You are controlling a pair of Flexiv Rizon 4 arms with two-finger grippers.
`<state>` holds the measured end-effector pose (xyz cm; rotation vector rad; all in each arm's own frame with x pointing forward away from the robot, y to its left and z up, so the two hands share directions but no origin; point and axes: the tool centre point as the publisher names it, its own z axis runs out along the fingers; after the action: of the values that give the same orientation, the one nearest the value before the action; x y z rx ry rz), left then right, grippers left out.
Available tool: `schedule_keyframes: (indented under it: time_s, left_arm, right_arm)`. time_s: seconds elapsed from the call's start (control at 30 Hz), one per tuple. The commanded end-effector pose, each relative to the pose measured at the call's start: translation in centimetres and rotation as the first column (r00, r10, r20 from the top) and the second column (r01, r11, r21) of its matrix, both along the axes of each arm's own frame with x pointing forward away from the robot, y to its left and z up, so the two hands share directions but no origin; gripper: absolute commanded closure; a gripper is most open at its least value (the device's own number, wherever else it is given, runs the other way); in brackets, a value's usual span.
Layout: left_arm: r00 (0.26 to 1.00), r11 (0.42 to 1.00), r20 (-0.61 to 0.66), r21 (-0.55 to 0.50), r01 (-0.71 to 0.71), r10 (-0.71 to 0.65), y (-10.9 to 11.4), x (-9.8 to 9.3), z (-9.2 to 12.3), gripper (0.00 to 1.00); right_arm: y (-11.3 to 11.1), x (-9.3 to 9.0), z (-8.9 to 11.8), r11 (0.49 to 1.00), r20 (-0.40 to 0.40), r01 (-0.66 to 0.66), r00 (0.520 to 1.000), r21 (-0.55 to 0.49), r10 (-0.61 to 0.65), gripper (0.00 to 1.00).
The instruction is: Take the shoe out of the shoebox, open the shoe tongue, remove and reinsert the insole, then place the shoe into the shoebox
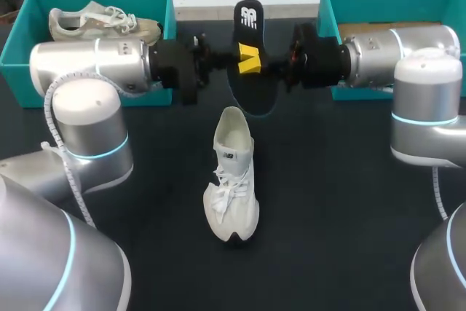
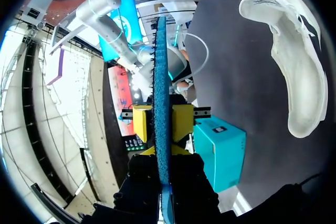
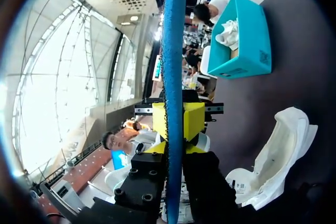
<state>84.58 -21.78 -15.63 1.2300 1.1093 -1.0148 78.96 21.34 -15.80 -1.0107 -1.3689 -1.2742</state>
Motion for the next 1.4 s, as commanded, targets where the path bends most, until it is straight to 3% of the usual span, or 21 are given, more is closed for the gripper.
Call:
schedule_keyframes:
  time_s: [0.03,0.1,0.37,0.43,0.57,0.77,0.87,0.93,1.03,1.4]
  left_arm:
    - [1.0,1.0,-0.002,-0.002,-0.002,0.002,0.4,-0.1,-0.2,1.0]
    - [1.0,1.0,-0.006,-0.001,-0.001,0.001,0.5,-0.1,-0.3,1.0]
    - [0.999,1.0,-0.049,-0.008,0.023,-0.024,0.5,-0.5,-0.3,1.0]
    - [0.997,1.0,-0.081,-0.011,0.004,-0.005,1.0,-0.5,0.3,0.0]
    - [0.984,1.0,-0.176,0.009,-0.019,0.02,2.6,-0.5,1.9,0.0]
    - [0.871,0.997,-0.487,0.058,-0.04,0.064,6.2,-0.6,2.2,0.0]
    - [0.786,0.997,-0.613,0.055,-0.06,0.081,7.7,-0.7,2.0,0.0]
    - [0.734,0.997,-0.675,0.045,-0.068,0.08,8.4,-1.1,1.6,0.0]
    - [0.734,0.997,-0.675,0.045,-0.068,0.08,8.4,-1.1,1.6,0.0]
    - [0.734,0.997,-0.675,0.045,-0.068,0.08,8.4,-1.1,1.6,0.0]
  right_arm:
    - [0.0,0.2,-0.1,1.0,-0.002,-0.005,1.0,-0.001,0.005,0.92]
    - [-0.1,0.2,-0.2,1.0,-0.003,-0.005,1.0,-0.001,0.005,1.0]
    - [0.1,0.4,-0.2,1.0,0.011,-0.004,1.0,0.013,0.004,1.0]
    - [0.3,0.4,-0.3,1.0,0.013,-0.01,1.0,0.009,0.01,1.0]
    - [0.4,0.8,-0.4,0.999,0.073,-0.033,0.997,-0.028,0.035,1.0]
    - [-0.1,1.4,-0.5,0.998,0.242,0.003,0.97,-0.066,0.013,1.0]
    - [-0.2,1.6,-0.6,0.997,0.351,0.029,0.936,-0.065,-0.004,1.0]
    - [0.0,1.5,-0.6,0.998,0.457,0.042,0.889,-0.04,-0.019,1.0]
    - [0.2,1.4,-0.4,0.999,0.551,0.043,0.833,0.002,-0.037,1.0]
    - [0.2,1.4,-0.4,0.999,0.551,0.043,0.833,0.002,-0.037,1.0]
